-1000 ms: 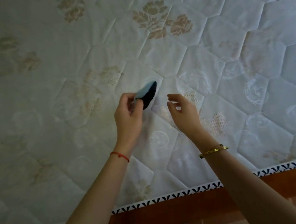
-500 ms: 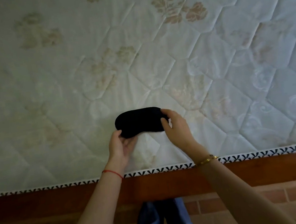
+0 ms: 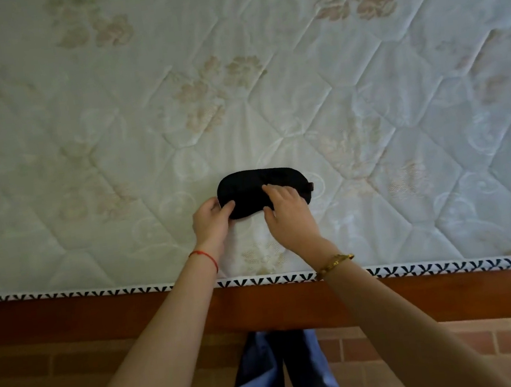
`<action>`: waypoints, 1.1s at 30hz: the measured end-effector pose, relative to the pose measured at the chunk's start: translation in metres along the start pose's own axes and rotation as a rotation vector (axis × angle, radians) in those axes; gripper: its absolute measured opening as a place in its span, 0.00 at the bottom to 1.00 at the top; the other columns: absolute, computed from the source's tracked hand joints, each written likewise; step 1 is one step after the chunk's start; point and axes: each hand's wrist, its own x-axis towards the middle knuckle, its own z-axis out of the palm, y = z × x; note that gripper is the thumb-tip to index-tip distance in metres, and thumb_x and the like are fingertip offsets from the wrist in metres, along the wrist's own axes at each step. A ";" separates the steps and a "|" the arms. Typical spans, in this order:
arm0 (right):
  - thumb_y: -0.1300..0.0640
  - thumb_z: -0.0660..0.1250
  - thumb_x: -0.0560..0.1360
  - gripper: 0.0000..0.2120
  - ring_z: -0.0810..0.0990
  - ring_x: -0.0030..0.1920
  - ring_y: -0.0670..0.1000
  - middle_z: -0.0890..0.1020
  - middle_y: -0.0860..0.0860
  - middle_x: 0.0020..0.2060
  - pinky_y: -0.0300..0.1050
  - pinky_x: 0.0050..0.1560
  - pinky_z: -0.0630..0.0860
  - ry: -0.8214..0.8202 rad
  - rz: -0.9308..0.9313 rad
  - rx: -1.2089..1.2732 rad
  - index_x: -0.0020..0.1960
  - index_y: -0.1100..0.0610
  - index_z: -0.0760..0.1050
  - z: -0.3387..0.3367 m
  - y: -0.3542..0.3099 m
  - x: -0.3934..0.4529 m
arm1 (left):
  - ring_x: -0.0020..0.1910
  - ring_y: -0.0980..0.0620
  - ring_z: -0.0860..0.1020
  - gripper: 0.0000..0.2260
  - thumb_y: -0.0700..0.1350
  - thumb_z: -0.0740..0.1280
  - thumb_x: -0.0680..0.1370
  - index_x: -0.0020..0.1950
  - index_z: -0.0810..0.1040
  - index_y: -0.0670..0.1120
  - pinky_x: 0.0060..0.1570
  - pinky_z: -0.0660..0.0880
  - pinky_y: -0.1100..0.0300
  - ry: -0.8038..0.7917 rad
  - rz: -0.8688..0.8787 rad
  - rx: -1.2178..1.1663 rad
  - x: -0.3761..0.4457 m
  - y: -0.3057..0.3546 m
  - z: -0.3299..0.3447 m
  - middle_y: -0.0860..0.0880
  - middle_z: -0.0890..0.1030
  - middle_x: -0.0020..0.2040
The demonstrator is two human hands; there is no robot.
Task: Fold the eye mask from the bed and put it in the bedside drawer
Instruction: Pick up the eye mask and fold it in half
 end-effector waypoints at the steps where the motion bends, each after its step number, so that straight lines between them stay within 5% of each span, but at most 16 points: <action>1: 0.56 0.56 0.79 0.22 0.64 0.71 0.55 0.69 0.55 0.71 0.51 0.70 0.63 0.017 0.002 -0.051 0.72 0.60 0.65 0.000 0.003 -0.002 | 0.42 0.58 0.81 0.05 0.41 0.68 0.76 0.43 0.80 0.50 0.34 0.75 0.70 0.000 0.005 -0.004 0.000 -0.001 -0.001 0.52 0.83 0.42; 8: 0.57 0.55 0.80 0.20 0.68 0.67 0.57 0.73 0.56 0.67 0.50 0.69 0.65 0.104 0.041 -0.029 0.69 0.61 0.69 -0.001 0.007 -0.008 | 0.48 0.53 0.83 0.07 0.39 0.65 0.78 0.54 0.81 0.46 0.45 0.81 0.62 -0.064 -0.024 -0.149 -0.009 -0.006 -0.004 0.50 0.84 0.47; 12: 0.56 0.56 0.80 0.20 0.72 0.63 0.56 0.77 0.56 0.62 0.48 0.62 0.71 0.045 0.124 0.319 0.70 0.59 0.67 0.001 -0.006 -0.005 | 0.48 0.54 0.85 0.07 0.41 0.66 0.78 0.52 0.81 0.50 0.47 0.81 0.63 -0.139 0.012 -0.218 -0.021 -0.001 -0.007 0.50 0.86 0.47; 15: 0.53 0.56 0.80 0.19 0.78 0.50 0.49 0.80 0.52 0.55 0.40 0.49 0.72 0.032 0.294 0.588 0.69 0.57 0.69 -0.003 -0.012 -0.003 | 0.52 0.53 0.84 0.08 0.43 0.67 0.77 0.55 0.81 0.49 0.52 0.80 0.61 -0.209 0.064 -0.179 -0.030 0.003 -0.002 0.49 0.85 0.51; 19: 0.49 0.55 0.80 0.15 0.79 0.52 0.48 0.81 0.48 0.48 0.40 0.50 0.73 0.087 0.398 0.807 0.57 0.54 0.75 -0.011 -0.005 -0.002 | 0.56 0.56 0.81 0.13 0.47 0.69 0.75 0.60 0.80 0.51 0.56 0.79 0.62 -0.325 0.159 -0.046 -0.042 0.012 0.014 0.53 0.83 0.55; 24: 0.42 0.58 0.77 0.15 0.77 0.36 0.37 0.80 0.44 0.38 0.27 0.33 0.70 0.334 0.429 0.724 0.50 0.51 0.76 -0.021 0.016 -0.008 | 0.66 0.62 0.72 0.19 0.46 0.68 0.77 0.69 0.74 0.51 0.67 0.68 0.64 -0.520 0.230 0.183 -0.052 0.018 0.039 0.56 0.75 0.68; 30: 0.57 0.65 0.74 0.13 0.78 0.41 0.49 0.81 0.54 0.48 0.39 0.38 0.75 0.282 0.455 0.461 0.58 0.57 0.73 -0.026 0.047 -0.003 | 0.67 0.55 0.74 0.18 0.37 0.62 0.78 0.68 0.74 0.45 0.63 0.67 0.72 -0.365 0.433 0.418 -0.049 0.015 0.044 0.49 0.77 0.67; 33: 0.60 0.65 0.74 0.21 0.76 0.53 0.54 0.75 0.56 0.55 0.48 0.49 0.76 0.278 0.321 0.274 0.66 0.55 0.67 -0.026 0.053 -0.003 | 0.71 0.52 0.67 0.20 0.39 0.62 0.79 0.71 0.70 0.47 0.72 0.63 0.60 -0.303 0.575 0.642 -0.040 0.012 0.043 0.50 0.71 0.72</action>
